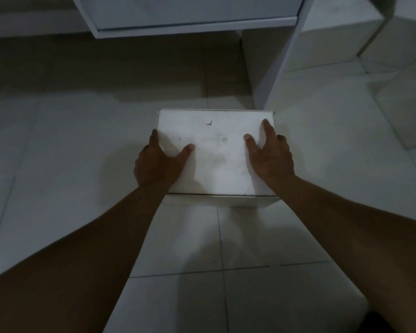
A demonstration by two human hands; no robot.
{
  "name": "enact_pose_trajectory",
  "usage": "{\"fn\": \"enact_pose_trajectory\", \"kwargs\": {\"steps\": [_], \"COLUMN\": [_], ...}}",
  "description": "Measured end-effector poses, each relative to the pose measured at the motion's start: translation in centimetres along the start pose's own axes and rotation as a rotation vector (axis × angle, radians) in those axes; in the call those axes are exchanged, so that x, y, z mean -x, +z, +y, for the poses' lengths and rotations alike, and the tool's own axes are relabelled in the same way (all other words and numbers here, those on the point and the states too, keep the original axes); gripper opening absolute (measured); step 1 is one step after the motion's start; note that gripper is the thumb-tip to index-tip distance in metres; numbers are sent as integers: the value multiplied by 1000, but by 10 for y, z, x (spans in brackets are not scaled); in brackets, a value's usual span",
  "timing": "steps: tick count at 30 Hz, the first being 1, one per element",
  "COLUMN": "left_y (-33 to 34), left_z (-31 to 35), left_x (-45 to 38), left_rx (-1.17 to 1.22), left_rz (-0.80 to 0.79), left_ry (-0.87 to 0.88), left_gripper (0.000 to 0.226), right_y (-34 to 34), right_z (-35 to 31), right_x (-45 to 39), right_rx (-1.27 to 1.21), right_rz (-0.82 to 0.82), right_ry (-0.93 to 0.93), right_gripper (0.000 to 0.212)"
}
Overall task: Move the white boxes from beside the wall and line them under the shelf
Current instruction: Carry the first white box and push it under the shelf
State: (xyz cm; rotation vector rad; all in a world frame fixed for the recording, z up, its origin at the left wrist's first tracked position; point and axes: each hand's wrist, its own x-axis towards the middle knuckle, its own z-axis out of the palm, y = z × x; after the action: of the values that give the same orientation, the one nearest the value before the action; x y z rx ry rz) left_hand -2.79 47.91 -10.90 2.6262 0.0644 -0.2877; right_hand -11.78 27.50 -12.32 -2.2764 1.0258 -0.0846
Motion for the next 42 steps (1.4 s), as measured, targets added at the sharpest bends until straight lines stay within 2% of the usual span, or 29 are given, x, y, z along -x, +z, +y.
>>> {"fn": "enact_pose_trajectory", "kwargs": {"steps": [3,5,8,10,13,19,26,31,34,39,42], "left_y": [5,12,26,32,34,36,39,29,24,29,43], "left_z": [1,4,11,16,18,22,37,37,37,35,38], "left_x": [12,32,57,60,48,27,-11,-42,-50,-19,19], "left_rx": [35,79,266,330,317,144,24,-5,81,263,346], "left_rz": [30,132,163,171,187,174,188,145,107,177,155], "left_ry": [-42,-189,-418,-428,-407,-317,-234,-33,82,-11,-139], "left_gripper": [109,118,127,127,114,100,102,104,109,123,121], "right_y": [4,6,7,9,12,7,3,7,12,12,12], "right_z": [-5,-13,-30,-36,-33,-22,-3,4,3,-7,-4], "right_x": [-4,-13,-32,-47,-62,-61,-50,-31,-18,-16,-17], "right_rx": [124,288,432,495,518,478,526,590,590,569,544], "right_rz": [46,100,62,-13,-89,-42,59,110,179,160,184], "right_ry": [-99,-277,-467,-489,-505,-552,-517,-414,-334,-263,-249], "right_gripper": [63,61,62,66,70,68,68,74,76,73,72]}}
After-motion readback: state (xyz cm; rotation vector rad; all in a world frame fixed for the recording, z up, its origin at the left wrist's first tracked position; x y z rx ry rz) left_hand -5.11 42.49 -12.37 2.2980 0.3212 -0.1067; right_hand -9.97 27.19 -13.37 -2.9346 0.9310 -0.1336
